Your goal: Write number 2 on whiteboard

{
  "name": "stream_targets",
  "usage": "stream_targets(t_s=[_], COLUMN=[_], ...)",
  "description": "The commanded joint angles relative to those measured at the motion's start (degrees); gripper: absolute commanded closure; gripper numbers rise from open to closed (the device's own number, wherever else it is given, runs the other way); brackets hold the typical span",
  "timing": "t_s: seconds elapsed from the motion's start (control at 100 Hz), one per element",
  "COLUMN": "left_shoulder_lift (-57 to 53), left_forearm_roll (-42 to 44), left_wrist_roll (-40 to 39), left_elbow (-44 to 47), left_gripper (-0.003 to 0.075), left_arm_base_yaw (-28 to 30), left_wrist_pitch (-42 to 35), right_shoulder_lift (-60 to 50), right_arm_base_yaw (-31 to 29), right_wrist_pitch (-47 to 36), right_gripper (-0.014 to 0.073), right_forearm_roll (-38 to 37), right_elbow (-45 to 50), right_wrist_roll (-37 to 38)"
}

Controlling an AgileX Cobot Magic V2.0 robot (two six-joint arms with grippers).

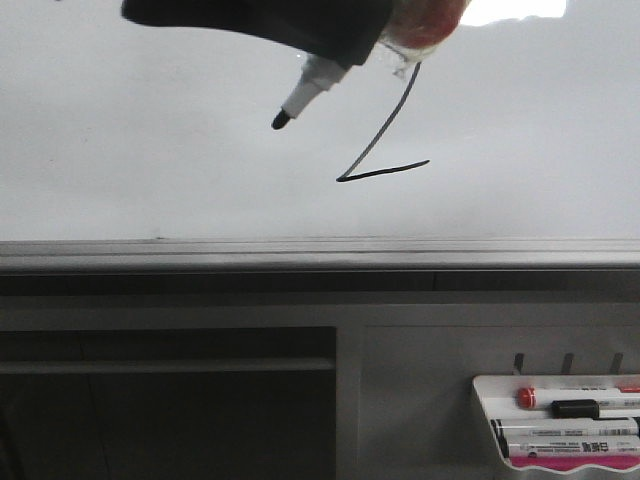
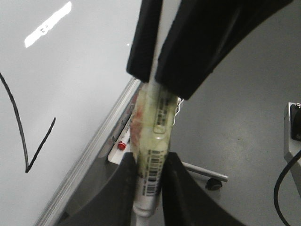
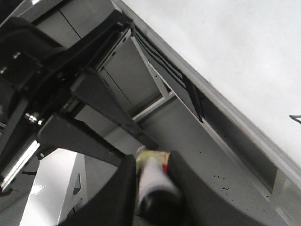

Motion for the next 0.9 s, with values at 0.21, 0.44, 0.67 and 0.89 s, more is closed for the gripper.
stream_targets(t_s=[0.21,0.44,0.67,0.89], left_shoulder_lift=[-3.4,-9.0,-3.5,6.9], left_forearm_roll=[-3.6,-18.3,-11.8,-5.6], left_wrist_roll=[-6.0,-7.1,-17.0,-22.0], left_elbow=[1.2,8.8,7.7,3.1], left_gripper=[0.0741,0.0741,0.0741,0.0741], left_arm_base_yaw=[0.0,-0.8,-0.8,-0.8], left_wrist_pitch=[-15.6,-38.8,-45.4,-48.2], right_shoulder_lift=[-2.1,-6.9,-7.4,-7.4], right_arm_base_yaw=[-3.1,-8.6,-8.6,-8.6], right_wrist_pitch=[-3.5,-5.1,-7.8,-7.1], right_gripper=[0.0083,0.0169,0.0183,0.0183], right_forearm_roll=[2.7,2.3,4.5,4.5], right_elbow=[-3.0,-2.8,-2.8,-2.8], right_wrist_roll=[1.2,1.3,1.3,1.3])
